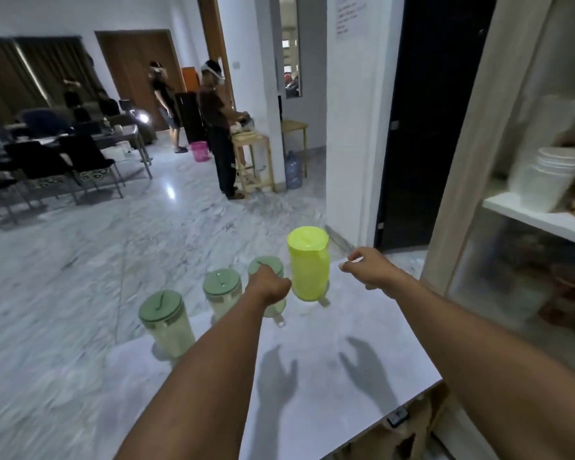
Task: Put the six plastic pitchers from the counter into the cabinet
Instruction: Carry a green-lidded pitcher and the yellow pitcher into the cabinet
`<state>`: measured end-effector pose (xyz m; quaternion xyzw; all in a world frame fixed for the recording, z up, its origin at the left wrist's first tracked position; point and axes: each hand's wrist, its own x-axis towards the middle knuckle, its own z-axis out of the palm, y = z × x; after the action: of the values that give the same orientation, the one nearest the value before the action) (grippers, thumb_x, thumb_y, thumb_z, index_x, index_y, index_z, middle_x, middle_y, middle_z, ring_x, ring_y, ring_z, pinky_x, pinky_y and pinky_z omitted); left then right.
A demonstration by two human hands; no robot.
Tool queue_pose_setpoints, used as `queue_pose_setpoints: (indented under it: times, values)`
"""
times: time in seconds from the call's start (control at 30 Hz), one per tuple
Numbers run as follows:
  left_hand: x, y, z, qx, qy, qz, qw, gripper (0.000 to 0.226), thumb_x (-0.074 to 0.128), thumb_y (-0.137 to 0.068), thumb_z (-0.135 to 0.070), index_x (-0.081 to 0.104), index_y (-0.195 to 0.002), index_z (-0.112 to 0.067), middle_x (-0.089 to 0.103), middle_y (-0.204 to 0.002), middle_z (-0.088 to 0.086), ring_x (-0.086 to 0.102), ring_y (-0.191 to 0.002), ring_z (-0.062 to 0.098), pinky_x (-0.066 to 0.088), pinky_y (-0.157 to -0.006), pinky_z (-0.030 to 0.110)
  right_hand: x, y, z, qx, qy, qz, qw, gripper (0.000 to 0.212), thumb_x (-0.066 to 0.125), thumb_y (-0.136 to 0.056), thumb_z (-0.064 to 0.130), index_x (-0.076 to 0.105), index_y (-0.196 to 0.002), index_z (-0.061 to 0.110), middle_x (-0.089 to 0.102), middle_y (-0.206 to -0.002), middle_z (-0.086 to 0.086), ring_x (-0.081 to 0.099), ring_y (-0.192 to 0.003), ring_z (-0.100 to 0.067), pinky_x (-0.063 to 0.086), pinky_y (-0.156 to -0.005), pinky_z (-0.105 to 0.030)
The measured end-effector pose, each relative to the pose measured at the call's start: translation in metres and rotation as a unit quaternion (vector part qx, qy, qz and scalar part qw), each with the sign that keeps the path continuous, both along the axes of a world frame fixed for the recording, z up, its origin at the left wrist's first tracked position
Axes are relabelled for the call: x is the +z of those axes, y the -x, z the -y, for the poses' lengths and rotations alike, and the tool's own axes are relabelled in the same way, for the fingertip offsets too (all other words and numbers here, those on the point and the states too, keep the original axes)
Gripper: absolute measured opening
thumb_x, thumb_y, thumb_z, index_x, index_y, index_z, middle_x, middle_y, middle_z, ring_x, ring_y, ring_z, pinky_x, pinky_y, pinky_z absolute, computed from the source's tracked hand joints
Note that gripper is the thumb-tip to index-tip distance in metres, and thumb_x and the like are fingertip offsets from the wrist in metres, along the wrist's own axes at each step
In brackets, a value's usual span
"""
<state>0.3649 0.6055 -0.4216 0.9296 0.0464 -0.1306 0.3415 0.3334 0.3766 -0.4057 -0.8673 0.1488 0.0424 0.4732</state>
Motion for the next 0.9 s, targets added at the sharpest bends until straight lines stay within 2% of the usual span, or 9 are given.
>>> queue_pose_setpoints:
  times: [0.17,0.23,0.3,0.37,0.4,0.53,0.63,0.73,0.9]
  values:
    - [-0.061,-0.065,-0.001,0.107,-0.012,-0.053,0.993,0.082,0.063,-0.074,-0.049,0.048,-0.142,-0.005,0.057,-0.141,0.017,0.058,-0.125,0.035,0.051,-0.097,0.036,-0.049,-0.096,0.001,0.036,-0.008,-0.043,0.998,0.071,0.065,-0.088,0.042,0.037,-0.146,0.012,0.051,-0.136,-0.011,0.049,-0.102,-0.024,0.044,-0.078,-0.034]
    - [-0.08,-0.089,0.002,0.117,-0.015,-0.073,0.99,0.083,0.062,-0.069,-0.054,0.053,-0.139,-0.011,0.06,-0.139,0.014,0.06,-0.123,0.033,0.05,-0.096,0.033,-0.065,-0.128,0.005,0.04,-0.009,-0.059,0.997,0.075,0.067,-0.087,0.043,0.036,-0.147,0.01,0.047,-0.143,-0.011,0.049,-0.111,-0.025,0.042,-0.084,-0.034]
    - [-0.089,-0.102,0.01,0.132,-0.007,-0.094,0.987,0.083,0.066,-0.072,-0.057,0.054,-0.139,-0.011,0.059,-0.14,0.013,0.059,-0.125,0.033,0.049,-0.096,0.034,-0.077,-0.152,0.01,0.055,-0.008,-0.09,0.994,0.061,0.068,-0.086,0.043,0.048,-0.132,0.009,0.052,-0.126,-0.01,0.053,-0.11,-0.028,0.042,-0.081,-0.035]
    - [-0.094,-0.108,0.02,0.145,-0.001,-0.115,0.983,0.08,0.068,-0.077,-0.057,0.053,-0.14,-0.009,0.058,-0.141,0.015,0.057,-0.127,0.034,0.048,-0.098,0.035,-0.085,-0.169,0.015,0.074,-0.014,-0.131,0.989,0.038,0.069,-0.085,0.043,0.053,-0.1,0.012,0.049,-0.093,-0.005,0.051,-0.085,-0.024,0.041,-0.07,-0.036]
    - [-0.1,-0.111,0.023,0.153,0.004,-0.122,0.981,0.08,0.069,-0.078,-0.057,0.053,-0.141,-0.01,0.057,-0.142,0.016,0.056,-0.128,0.035,0.047,-0.1,0.036,-0.088,-0.176,0.017,0.082,-0.024,-0.149,0.985,0.037,0.07,-0.084,0.043,0.051,-0.096,0.013,0.047,-0.088,-0.003,0.05,-0.082,-0.023,0.041,-0.07,-0.036]
    - [-0.114,-0.12,0.032,0.181,0.023,-0.131,0.974,0.077,0.066,-0.078,-0.053,0.053,-0.141,-0.011,0.056,-0.142,0.019,0.057,-0.126,0.039,0.049,-0.101,0.037,-0.099,-0.192,0.018,0.108,-0.057,-0.18,0.976,0.05,0.073,-0.081,0.038,0.058,-0.119,0.01,0.06,-0.116,-0.01,0.058,-0.108,-0.027,0.048,-0.079,-0.038]
    - [-0.116,-0.126,0.034,0.197,0.032,-0.128,0.971,0.077,0.061,-0.069,-0.052,0.057,-0.134,-0.011,0.061,-0.133,0.019,0.064,-0.112,0.041,0.056,-0.096,0.043,-0.1,-0.193,0.011,0.109,-0.06,-0.165,0.978,0.04,0.066,-0.08,0.025,0.063,-0.113,0.004,0.062,-0.106,-0.012,0.058,-0.094,-0.026,0.051,-0.077,-0.037]
    - [-0.11,-0.127,0.037,0.201,0.045,-0.103,0.973,0.068,0.059,-0.073,-0.052,0.058,-0.128,-0.012,0.064,-0.123,0.019,0.067,-0.104,0.041,0.059,-0.089,0.047,-0.095,-0.184,0.007,0.09,-0.061,-0.138,0.984,0.036,0.056,-0.083,0.022,0.062,-0.111,0.0,0.062,-0.098,-0.011,0.056,-0.085,-0.025,0.052,-0.072,-0.036]
    - [-0.074,-0.111,0.039,0.21,0.117,-0.096,0.966,0.052,0.059,-0.089,-0.041,0.056,-0.125,-0.004,0.059,-0.116,0.015,0.068,-0.094,0.039,0.063,-0.055,0.039,-0.062,-0.146,0.013,0.062,-0.06,-0.109,0.99,0.033,0.053,-0.09,0.026,0.054,-0.113,0.002,0.061,-0.091,-0.012,0.061,-0.08,-0.023,0.057,-0.063,-0.037]
